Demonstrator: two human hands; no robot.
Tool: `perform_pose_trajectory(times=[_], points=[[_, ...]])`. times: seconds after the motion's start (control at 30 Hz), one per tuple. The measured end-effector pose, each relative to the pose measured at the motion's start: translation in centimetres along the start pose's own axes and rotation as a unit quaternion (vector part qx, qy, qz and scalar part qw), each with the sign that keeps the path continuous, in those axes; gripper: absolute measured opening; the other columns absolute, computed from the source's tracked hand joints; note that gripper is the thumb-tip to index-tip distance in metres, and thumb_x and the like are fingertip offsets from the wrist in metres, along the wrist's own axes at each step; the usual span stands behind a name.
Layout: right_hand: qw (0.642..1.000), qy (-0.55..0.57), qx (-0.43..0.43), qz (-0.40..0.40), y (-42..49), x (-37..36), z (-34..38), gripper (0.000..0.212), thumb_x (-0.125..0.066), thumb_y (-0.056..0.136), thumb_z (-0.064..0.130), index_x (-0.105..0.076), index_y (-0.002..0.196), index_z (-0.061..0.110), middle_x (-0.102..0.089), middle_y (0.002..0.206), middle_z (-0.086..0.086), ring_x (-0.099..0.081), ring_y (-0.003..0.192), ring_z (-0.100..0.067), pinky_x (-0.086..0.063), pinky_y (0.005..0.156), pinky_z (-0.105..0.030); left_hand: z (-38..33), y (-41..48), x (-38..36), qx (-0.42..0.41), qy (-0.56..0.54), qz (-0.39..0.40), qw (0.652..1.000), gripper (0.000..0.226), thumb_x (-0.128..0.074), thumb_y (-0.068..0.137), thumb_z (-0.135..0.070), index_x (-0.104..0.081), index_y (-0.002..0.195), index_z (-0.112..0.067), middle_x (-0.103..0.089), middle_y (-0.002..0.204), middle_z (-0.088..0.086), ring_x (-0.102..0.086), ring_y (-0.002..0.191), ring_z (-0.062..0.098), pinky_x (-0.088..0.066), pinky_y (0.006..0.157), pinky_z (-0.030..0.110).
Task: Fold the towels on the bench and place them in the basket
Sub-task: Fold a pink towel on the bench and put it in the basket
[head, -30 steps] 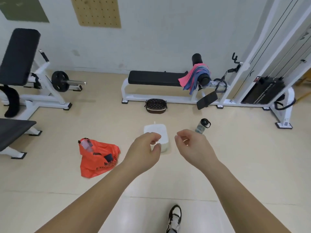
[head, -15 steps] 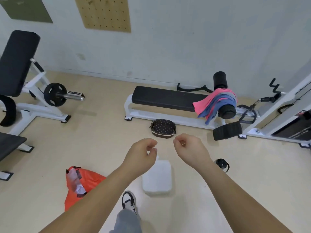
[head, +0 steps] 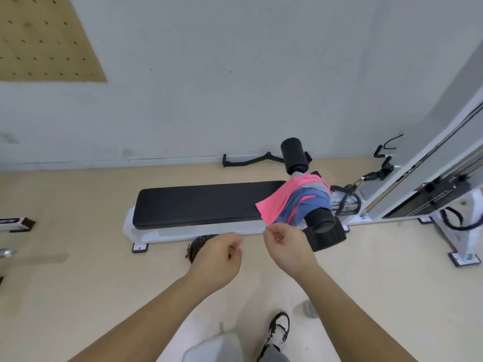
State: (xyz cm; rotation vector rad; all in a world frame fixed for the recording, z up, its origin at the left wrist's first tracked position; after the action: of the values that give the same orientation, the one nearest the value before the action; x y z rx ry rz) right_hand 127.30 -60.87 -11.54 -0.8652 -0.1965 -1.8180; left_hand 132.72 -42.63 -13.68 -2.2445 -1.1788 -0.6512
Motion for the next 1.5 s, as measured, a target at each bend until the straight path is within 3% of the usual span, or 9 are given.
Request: perform_pose_trajectory(times=[0.13, 0.3, 0.57, 0.8, 1.0, 1.17, 1.23, 1.37, 1.5], points=[[1.0, -0.004, -0.015, 0.003, 11.1, 4.1, -4.6, 0.019, -0.051, 0.092, 0.037, -0.067, 0.086, 0.028, -0.069, 0.075, 0.009, -0.062, 0.071, -0.018, -0.056, 0.071, -0.039, -3.6, 11.3, -4.1, -0.01, 0.016, 0.014, 1.0, 0.022, -0.053, 0.096, -0.013, -0.068, 0.111, -0.018, -0.07, 0.102, -0.007, -0.065, 0.091, 0.014, -0.053, 0.084, 0.028], [0.997, -0.019, -0.068, 0.02, 23.5, 9.2, -10.1, 0.017, -0.049, 0.093, 0.034, -0.054, 0.076, 0.034, -0.07, 0.065, 0.001, -0.057, 0.056, -0.014, -0.051, 0.057, -0.032, -7.6, 23.6, -10.3, -0.023, 0.026, 0.036, 0.999, 0.023, -0.048, 0.086, -0.016, -0.065, 0.097, -0.006, -0.067, 0.094, 0.013, -0.061, 0.086, 0.03, -0.053, 0.078, 0.048], [0.993, -0.024, -0.114, -0.018, 37.2, 12.5, -17.7, 0.045, -0.055, 0.1, 0.026, -0.053, 0.145, 0.02, -0.059, 0.142, -0.002, -0.059, 0.124, -0.022, -0.047, 0.102, -0.037, -9.5, 41.8, -17.7, -0.038, 0.045, 0.1, 0.993, 0.017, -0.049, 0.099, -0.01, -0.066, 0.101, -0.007, -0.064, 0.092, 0.006, -0.058, 0.082, 0.02, -0.052, 0.08, 0.039], [0.992, -0.056, -0.097, -0.062, 44.2, 10.7, -23.8, 0.038, -0.055, 0.096, 0.018, -0.06, 0.134, 0.017, -0.06, 0.133, -0.006, -0.053, 0.126, -0.024, -0.042, 0.092, -0.032, -5.8, 52.6, -25.0, -0.015, 0.073, 0.159, 0.985, 0.039, -0.054, 0.103, -0.018, -0.053, 0.14, -0.006, -0.06, 0.131, 0.012, -0.059, 0.118, 0.031, -0.048, 0.101, 0.041], [0.99, -0.061, -0.125, 0.001, 47.0, 9.6, -26.5, 0.05, -0.048, 0.098, 0.012, -0.05, 0.147, 0.019, -0.058, 0.135, -0.003, -0.057, 0.123, -0.025, -0.04, 0.092, -0.027, -3.4, 55.2, -26.5, -0.007, 0.027, 0.113, 0.993, 0.014, -0.064, 0.094, -0.021, -0.069, 0.105, -0.013, -0.066, 0.101, 0.006, -0.064, 0.096, 0.028, -0.053, 0.083, 0.041], [0.991, -0.087, -0.082, -0.06, 46.8, 10.6, -25.7, 0.053, -0.058, 0.094, 0.019, -0.05, 0.147, 0.024, -0.052, 0.144, -0.005, -0.05, 0.128, -0.023, -0.046, 0.098, -0.037, -7.6, 54.8, -23.0, -0.057, -0.079, 0.086, 0.991, 0.008, -0.061, 0.099, -0.019, -0.066, 0.105, -0.019, -0.067, 0.098, -0.005, -0.064, 0.092, 0.01, -0.056, 0.082, 0.029], [0.99, -0.103, -0.037, -0.088, 46.8, 11.7, -23.7, 0.049, -0.064, 0.092, 0.019, -0.057, 0.141, 0.021, -0.058, 0.136, -0.004, -0.053, 0.122, -0.023, -0.05, 0.099, -0.04, -10.3, 54.0, -21.0, -0.085, -0.115, 0.097, 0.985, 0.007, -0.06, 0.101, -0.021, -0.064, 0.107, -0.022, -0.067, 0.096, -0.011, -0.065, 0.092, 0.005, -0.055, 0.08, 0.021], [0.992, -0.006, -0.025, -0.124, 46.8, 14.5, -17.8, 0.013, -0.067, 0.085, 0.014, -0.057, 0.083, 0.006, -0.055, 0.07, -0.004, -0.047, 0.063, -0.012, -0.047, 0.06, -0.026, -14.3, 52.4, -15.7, -0.116, -0.181, 0.066, 0.974, 0.002, -0.06, 0.1, -0.023, -0.061, 0.102, -0.024, -0.066, 0.089, -0.013, -0.064, 0.085, 0.002, -0.052, 0.07, 0.014], [0.994, 0.113, 0.005, 0.004, 45.8, 15.1, -10.4, 0.016, -0.072, 0.079, 0.008, -0.062, 0.083, -0.005, -0.057, 0.069, -0.019, -0.049, 0.061, -0.013, -0.044, 0.058, -0.03, -14.6, 50.8, -8.6, -0.118, -0.158, 0.026, 0.98, 0.008, -0.068, 0.095, -0.028, -0.062, 0.1, -0.031, -0.067, 0.089, -0.009, -0.066, 0.082, 0.008, -0.056, 0.071, 0.021]])
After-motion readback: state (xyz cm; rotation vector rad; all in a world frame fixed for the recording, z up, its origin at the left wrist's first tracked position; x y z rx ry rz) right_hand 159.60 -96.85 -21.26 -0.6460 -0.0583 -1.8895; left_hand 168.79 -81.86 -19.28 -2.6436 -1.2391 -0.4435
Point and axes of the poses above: each hand's wrist, its own y-axis towards the middle knuckle, its own x-axis out of the back of the hand, z = x × y, the point moved 1 cm from there along y, towards the middle knuckle
